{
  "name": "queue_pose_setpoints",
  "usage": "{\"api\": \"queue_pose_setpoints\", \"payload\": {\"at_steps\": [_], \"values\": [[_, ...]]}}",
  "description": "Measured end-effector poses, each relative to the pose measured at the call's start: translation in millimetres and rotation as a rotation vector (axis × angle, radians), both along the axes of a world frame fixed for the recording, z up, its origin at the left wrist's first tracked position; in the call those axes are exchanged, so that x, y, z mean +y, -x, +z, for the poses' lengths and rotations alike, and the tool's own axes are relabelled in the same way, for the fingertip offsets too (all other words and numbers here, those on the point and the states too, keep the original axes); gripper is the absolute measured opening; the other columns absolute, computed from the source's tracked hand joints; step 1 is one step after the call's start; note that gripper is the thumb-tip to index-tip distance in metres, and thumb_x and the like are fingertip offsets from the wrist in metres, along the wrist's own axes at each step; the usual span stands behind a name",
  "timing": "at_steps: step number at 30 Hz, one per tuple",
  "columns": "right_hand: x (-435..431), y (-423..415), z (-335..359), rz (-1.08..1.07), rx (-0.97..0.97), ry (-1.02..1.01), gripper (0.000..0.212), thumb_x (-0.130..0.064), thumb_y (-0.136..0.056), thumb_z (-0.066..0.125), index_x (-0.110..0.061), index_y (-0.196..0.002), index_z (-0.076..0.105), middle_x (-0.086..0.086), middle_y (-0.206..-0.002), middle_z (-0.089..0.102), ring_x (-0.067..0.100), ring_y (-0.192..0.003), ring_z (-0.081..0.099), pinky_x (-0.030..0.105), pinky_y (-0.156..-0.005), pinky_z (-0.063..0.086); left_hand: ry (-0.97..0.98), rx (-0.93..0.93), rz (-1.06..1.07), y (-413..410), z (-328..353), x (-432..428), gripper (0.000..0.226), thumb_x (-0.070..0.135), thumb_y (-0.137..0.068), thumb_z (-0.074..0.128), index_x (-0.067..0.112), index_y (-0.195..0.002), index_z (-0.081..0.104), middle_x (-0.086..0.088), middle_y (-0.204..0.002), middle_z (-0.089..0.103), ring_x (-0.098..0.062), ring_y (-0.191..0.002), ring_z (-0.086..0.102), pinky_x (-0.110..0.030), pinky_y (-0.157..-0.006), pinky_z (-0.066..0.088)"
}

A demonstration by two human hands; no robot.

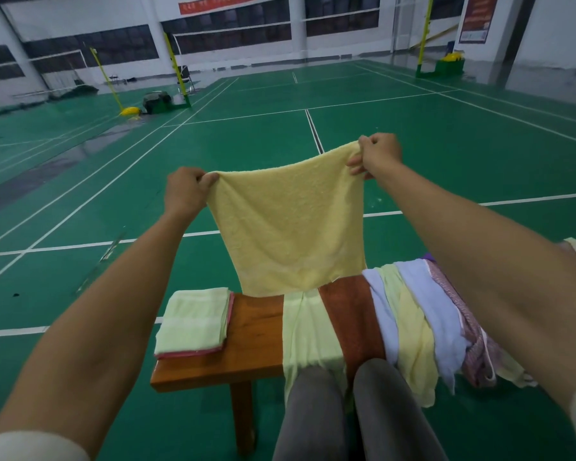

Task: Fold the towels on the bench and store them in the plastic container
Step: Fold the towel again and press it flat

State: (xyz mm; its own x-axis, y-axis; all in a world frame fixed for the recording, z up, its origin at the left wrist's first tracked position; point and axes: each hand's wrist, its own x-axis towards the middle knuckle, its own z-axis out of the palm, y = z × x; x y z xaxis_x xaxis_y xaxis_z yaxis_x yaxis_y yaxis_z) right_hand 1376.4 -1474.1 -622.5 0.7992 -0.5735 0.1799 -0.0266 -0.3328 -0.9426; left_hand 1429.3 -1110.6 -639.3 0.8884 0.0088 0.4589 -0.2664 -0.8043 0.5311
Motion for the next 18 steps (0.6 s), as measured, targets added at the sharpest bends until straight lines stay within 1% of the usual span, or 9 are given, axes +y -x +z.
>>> {"api": "queue_pose_setpoints", "payload": {"at_steps": [2,4,6,8,9,11,13,15,18], "values": [[1,0,0,0.016,0.020,-0.022,0.025,-0.030,-0.108,0.045,-0.012,-0.097,0.060,0.008,-0.073,0.076,0.015,-0.046,0.067,0.021,-0.037,0.044,0.048,0.010,0.000,-1,-2,0,0.037,0.038,-0.096,0.065,0.007,-0.077,0.072,-0.011,-0.063,0.067,-0.025,-0.054,0.067,-0.038,-0.065,0.056],[3,-1,-2,0.016,0.048,-0.025,0.025,-0.029,-0.109,0.043,-0.011,-0.103,0.058,0.008,-0.073,0.075,0.015,-0.044,0.066,0.021,-0.036,0.044,0.095,0.036,0.005,-1,-5,0,0.034,0.038,-0.095,0.068,0.010,-0.074,0.071,-0.011,-0.063,0.068,-0.024,-0.053,0.067,-0.035,-0.063,0.055],[4,-1,-4,0.007,0.055,-0.029,0.024,-0.028,-0.109,0.042,-0.010,-0.106,0.059,0.008,-0.073,0.075,0.016,-0.044,0.066,0.022,-0.036,0.045,0.160,0.074,-0.005,-1,-7,-1,0.029,0.035,-0.094,0.071,0.011,-0.078,0.072,-0.012,-0.064,0.069,-0.026,-0.053,0.069,-0.031,-0.055,0.054],[6,-2,-5,0.007,0.058,-0.046,0.024,-0.027,-0.109,0.045,-0.009,-0.106,0.060,0.008,-0.075,0.076,0.019,-0.053,0.071,0.025,-0.039,0.050,0.253,0.113,-0.019,-2,-10,-1,0.027,0.029,-0.095,0.072,0.005,-0.083,0.073,-0.016,-0.065,0.068,-0.032,-0.055,0.071,-0.033,-0.050,0.055],[7,-2,-6,0.008,0.061,-0.065,0.023,-0.027,-0.108,0.046,-0.009,-0.105,0.060,0.008,-0.077,0.076,0.021,-0.059,0.073,0.028,-0.043,0.054,0.319,0.136,-0.022,-4,-12,-1,0.027,0.027,-0.095,0.072,0.003,-0.084,0.072,-0.017,-0.066,0.068,-0.035,-0.056,0.071,-0.037,-0.053,0.058],[9,-3,-9,0.009,0.065,-0.107,0.023,-0.026,-0.108,0.049,-0.009,-0.099,0.062,0.010,-0.079,0.076,0.025,-0.067,0.075,0.032,-0.051,0.060,0.437,0.176,-0.023,-10,-15,2,0.026,0.024,-0.096,0.071,0.002,-0.083,0.070,-0.019,-0.073,0.068,-0.038,-0.061,0.073,-0.047,-0.065,0.063],[10,-5,-11,0.000,0.072,-0.133,0.024,-0.025,-0.106,0.051,-0.009,-0.092,0.062,0.011,-0.079,0.076,0.025,-0.064,0.073,0.034,-0.055,0.062,0.499,0.196,-0.018,-16,-18,3,0.026,0.022,-0.096,0.069,0.001,-0.080,0.068,-0.018,-0.079,0.067,-0.039,-0.067,0.074,-0.051,-0.071,0.063],[10,-7,-14,0.007,0.073,-0.175,0.023,-0.023,-0.104,0.055,-0.007,-0.090,0.063,0.012,-0.081,0.076,0.025,-0.063,0.072,0.034,-0.056,0.062,0.565,0.210,-0.019,-20,-22,1,0.025,0.018,-0.096,0.067,0.002,-0.077,0.065,-0.017,-0.082,0.064,-0.039,-0.078,0.074,-0.046,-0.073,0.064],[10,-8,-17,0.067,0.069,-0.254,0.016,-0.023,-0.099,0.063,-0.008,-0.096,0.062,0.011,-0.093,0.076,0.024,-0.077,0.075,0.035,-0.059,0.063,0.734,0.241,-0.023,-23,-27,-7,0.024,0.015,-0.098,0.065,0.004,-0.076,0.062,-0.014,-0.085,0.062,-0.033,-0.088,0.070,-0.032,-0.071,0.061]]}}
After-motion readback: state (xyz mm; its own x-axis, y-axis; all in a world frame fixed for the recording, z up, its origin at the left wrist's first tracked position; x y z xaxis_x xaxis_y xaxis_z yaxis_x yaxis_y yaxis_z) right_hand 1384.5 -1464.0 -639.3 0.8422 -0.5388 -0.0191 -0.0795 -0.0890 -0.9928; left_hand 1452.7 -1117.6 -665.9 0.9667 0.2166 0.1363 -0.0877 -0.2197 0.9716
